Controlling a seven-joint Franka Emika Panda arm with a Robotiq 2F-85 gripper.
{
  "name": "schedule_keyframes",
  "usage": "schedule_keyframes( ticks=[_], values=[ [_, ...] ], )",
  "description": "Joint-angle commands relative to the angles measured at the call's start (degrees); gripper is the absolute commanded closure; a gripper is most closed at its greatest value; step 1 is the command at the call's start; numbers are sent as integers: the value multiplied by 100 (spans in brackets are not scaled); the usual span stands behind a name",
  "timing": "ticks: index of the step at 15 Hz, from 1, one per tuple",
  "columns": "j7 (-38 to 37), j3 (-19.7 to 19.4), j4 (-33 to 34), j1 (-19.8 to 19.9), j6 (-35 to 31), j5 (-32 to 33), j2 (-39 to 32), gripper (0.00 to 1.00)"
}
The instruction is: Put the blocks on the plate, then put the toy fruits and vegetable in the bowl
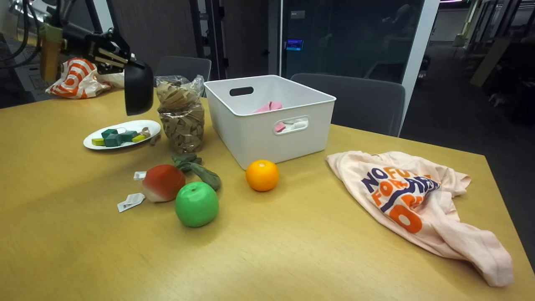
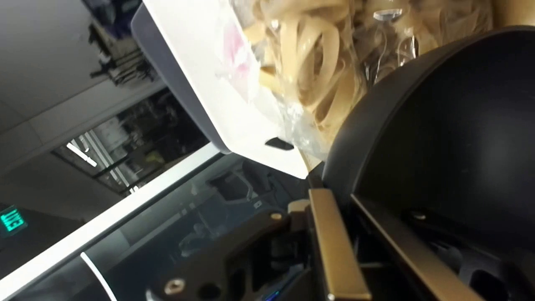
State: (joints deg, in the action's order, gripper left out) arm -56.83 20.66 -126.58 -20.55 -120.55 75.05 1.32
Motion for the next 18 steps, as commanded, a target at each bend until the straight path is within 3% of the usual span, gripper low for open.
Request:
schedule_keyframes(
  ticks=[1, 6, 8, 9, 10, 12, 16, 18],
  values=[
    [1128, -348, -251, 232, -682, -1626, 760, 93],
    [2920, -892, -452, 360, -1105, -4181, 1112, 92],
    [3573, -1003, -554, 443, -983, -5172, 1161, 92],
    [3810, -1230, -593, 292, -867, -5594, 1155, 93],
    [4109, -1078, -621, 546, -758, -6089, 1165, 92],
    [4514, -1188, -676, 634, -443, -6904, 1163, 91],
    [4960, -1407, -712, 928, 450, -8013, 1200, 92],
    [5101, -1467, -813, 1038, 481, -8317, 1144, 93]
  ],
)
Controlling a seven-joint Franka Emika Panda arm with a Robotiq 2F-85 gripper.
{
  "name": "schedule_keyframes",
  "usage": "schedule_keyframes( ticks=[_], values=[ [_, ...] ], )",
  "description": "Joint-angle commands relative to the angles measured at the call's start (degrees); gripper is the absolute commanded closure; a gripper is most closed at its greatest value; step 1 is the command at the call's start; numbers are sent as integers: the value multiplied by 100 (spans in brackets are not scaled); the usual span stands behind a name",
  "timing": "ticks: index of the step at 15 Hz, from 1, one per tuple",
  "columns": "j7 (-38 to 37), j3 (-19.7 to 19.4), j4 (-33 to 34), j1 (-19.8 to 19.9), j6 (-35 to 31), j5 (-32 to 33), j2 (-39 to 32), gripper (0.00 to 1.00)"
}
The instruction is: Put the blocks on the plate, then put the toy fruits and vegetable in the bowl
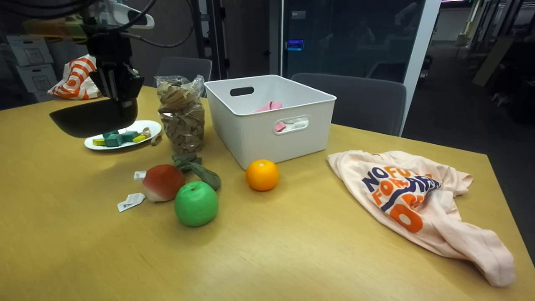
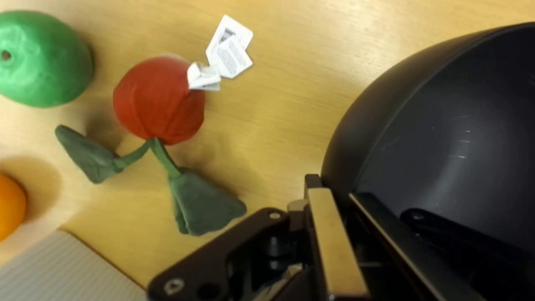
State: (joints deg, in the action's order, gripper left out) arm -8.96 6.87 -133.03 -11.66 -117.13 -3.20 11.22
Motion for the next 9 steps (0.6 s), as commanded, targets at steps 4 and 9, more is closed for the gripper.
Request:
schedule_keyframes(
  ticks=[4, 9],
  values=[
    [451, -49, -683, 259, -762, -607, 124, 94],
    [747, -54, -1501, 211, -2136, -740, 87, 93]
  ],
)
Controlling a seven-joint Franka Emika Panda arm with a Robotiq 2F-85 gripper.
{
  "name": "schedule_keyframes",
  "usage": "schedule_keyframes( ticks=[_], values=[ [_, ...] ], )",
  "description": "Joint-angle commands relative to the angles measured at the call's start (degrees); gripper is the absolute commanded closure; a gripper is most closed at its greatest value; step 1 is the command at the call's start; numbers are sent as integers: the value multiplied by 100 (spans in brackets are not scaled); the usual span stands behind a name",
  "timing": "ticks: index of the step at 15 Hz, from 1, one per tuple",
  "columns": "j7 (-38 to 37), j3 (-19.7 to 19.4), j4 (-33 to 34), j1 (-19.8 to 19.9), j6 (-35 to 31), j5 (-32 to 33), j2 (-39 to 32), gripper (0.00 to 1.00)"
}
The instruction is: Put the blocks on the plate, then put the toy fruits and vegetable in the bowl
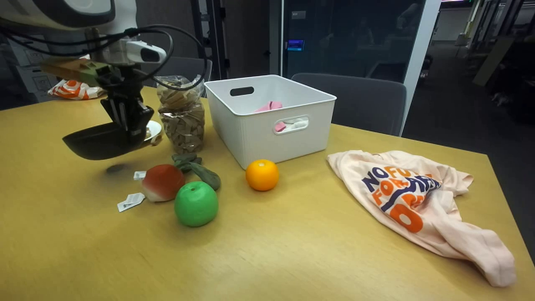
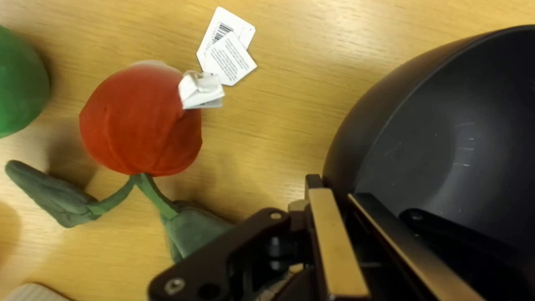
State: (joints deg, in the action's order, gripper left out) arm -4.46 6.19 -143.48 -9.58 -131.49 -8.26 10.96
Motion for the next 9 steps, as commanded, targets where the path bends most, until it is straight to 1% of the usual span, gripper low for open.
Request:
schedule_keyframes(
  ticks=[1, 3, 6, 7, 8, 9],
  values=[
    [388, -2, -577, -15, -930, -293, 87, 93],
    [585, -41, -766, -68, -1283, -564, 71, 93],
    [925, -100, -916, -149, -1575, -1121, 40, 93],
    [1004, -108, -941, -165, -1608, -1263, 23, 89],
    [1076, -112, -969, -175, -1644, -1381, 22, 68],
    [1157, -116, -986, -184, -1655, -1486, 15, 63]
  ],
)
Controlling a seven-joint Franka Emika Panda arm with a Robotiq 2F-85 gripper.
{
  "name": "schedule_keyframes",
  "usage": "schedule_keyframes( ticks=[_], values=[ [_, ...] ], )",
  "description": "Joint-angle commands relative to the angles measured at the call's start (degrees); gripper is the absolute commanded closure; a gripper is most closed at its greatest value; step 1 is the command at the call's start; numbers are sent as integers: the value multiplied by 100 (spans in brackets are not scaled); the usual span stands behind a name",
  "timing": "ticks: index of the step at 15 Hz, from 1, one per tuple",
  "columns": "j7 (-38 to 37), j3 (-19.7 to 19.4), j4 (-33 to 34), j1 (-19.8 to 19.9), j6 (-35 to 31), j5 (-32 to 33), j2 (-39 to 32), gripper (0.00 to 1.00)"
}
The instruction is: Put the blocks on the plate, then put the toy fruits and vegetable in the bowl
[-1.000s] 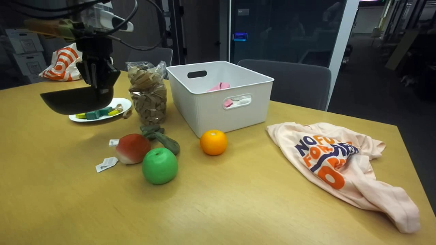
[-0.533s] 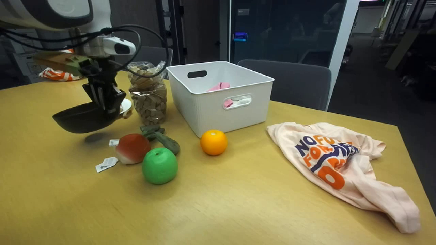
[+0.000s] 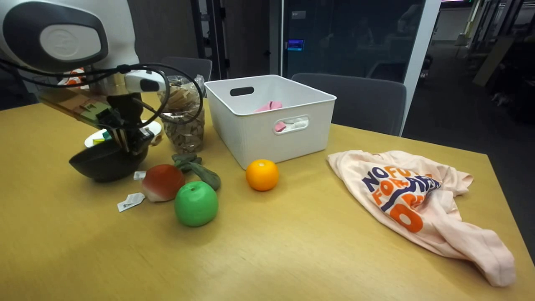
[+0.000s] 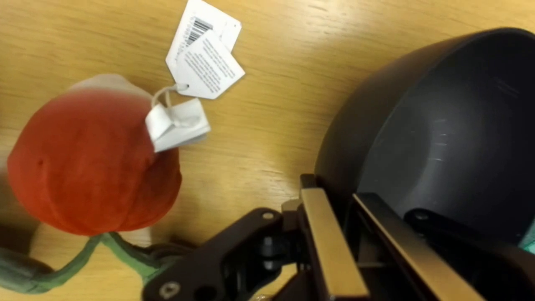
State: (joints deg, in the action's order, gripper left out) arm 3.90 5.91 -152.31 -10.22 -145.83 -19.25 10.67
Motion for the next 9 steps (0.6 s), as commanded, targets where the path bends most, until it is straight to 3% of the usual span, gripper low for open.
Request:
schedule_keyframes(
  ticks=[1, 4, 8, 9],
  values=[
    [383, -88, -115, -120, -226, -463, 47, 56],
    [477, -125, -135, -68, -239, -581, 120, 31],
    [184, -248, -189, 219, -234, -117, 401, 3],
    [98, -289, -195, 313, -154, 33, 512, 0]
  ],
)
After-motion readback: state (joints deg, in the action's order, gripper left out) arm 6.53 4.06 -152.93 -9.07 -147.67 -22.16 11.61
